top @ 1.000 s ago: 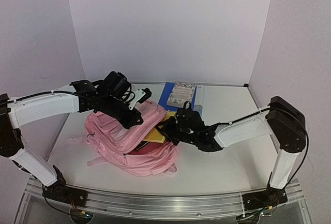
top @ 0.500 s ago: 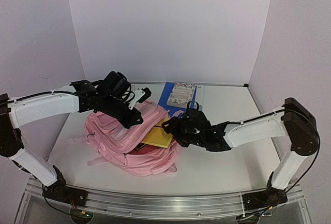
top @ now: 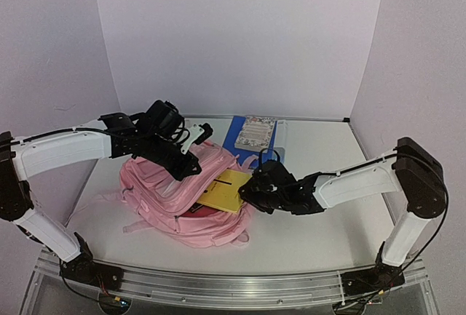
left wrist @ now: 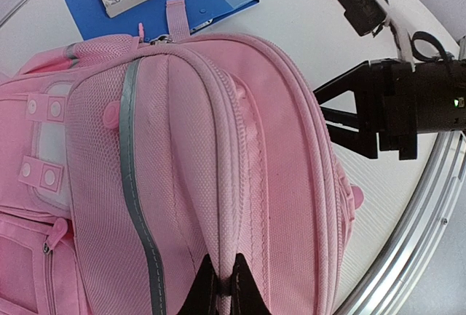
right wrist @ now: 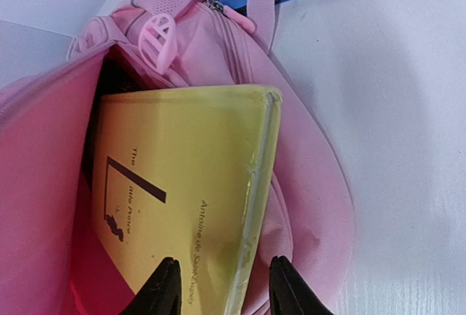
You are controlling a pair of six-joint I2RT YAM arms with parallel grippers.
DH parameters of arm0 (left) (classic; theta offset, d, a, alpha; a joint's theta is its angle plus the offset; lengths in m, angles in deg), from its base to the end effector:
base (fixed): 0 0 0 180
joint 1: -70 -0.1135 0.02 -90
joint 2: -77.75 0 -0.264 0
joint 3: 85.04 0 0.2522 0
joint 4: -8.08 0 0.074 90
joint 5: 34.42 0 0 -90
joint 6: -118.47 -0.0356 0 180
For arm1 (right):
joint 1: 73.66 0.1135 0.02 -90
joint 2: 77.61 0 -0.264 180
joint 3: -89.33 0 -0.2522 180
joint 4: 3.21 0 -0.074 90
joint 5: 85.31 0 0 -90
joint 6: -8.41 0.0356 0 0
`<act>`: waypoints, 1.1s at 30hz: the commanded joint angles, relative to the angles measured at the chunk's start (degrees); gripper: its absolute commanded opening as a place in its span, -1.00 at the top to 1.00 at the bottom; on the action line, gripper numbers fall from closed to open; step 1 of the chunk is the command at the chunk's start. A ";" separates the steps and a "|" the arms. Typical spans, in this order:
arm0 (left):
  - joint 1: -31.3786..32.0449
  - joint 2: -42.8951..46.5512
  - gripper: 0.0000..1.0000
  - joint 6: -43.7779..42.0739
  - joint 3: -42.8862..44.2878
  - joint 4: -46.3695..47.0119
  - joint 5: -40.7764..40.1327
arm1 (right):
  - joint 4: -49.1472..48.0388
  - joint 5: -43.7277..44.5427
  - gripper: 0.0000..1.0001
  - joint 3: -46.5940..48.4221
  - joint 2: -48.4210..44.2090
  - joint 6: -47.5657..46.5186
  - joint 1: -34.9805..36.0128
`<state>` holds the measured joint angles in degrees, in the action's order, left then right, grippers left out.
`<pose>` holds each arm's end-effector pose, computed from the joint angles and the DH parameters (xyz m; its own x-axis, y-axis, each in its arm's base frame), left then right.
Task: Pack the student bag
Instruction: Place the book in the student bag.
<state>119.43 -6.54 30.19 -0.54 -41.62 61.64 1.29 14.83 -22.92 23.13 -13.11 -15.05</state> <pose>0.2033 -0.2432 0.2939 -0.5183 0.5594 -0.6469 0.7848 0.6117 -0.0997 0.1966 0.3102 0.1692 -0.8303 0.3973 -0.3907 0.0134 0.7152 0.6988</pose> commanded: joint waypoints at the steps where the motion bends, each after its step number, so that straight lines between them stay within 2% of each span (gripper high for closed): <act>1: -0.21 2.73 0.99 -1.45 1.38 9.12 0.66 | 1.03 -0.86 0.40 3.45 2.20 -1.76 0.08; 4: -0.19 2.77 1.00 -1.45 1.35 9.05 0.64 | 0.37 -1.09 0.64 4.92 2.65 -3.43 0.03; 6: -0.21 2.75 1.00 -1.54 1.34 9.05 0.68 | -0.74 -1.20 0.73 5.76 2.74 -4.88 0.07; 10: -0.20 2.54 1.00 -1.54 1.40 9.03 0.81 | -4.41 -3.60 0.79 8.24 4.73 -7.10 0.06; 17: -0.21 2.20 0.99 -1.53 1.51 8.88 0.96 | -6.03 -8.45 0.92 13.94 12.09 -4.88 0.07; 22: -0.19 2.20 0.99 -1.63 1.51 8.72 0.83 | -5.43 -3.65 0.66 10.10 5.78 -7.24 0.01; 28: -0.21 1.83 1.00 -1.61 1.52 8.62 1.04 | 2.21 2.08 0.25 5.68 -3.04 -8.62 0.04; 33: -0.18 1.30 1.00 -1.45 1.63 8.64 1.48 | 4.39 2.35 0.22 2.08 -4.71 -6.75 -0.67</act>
<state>119.43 -6.55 29.97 -0.54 -41.62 61.68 2.19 14.55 -18.10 19.82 -20.68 -15.14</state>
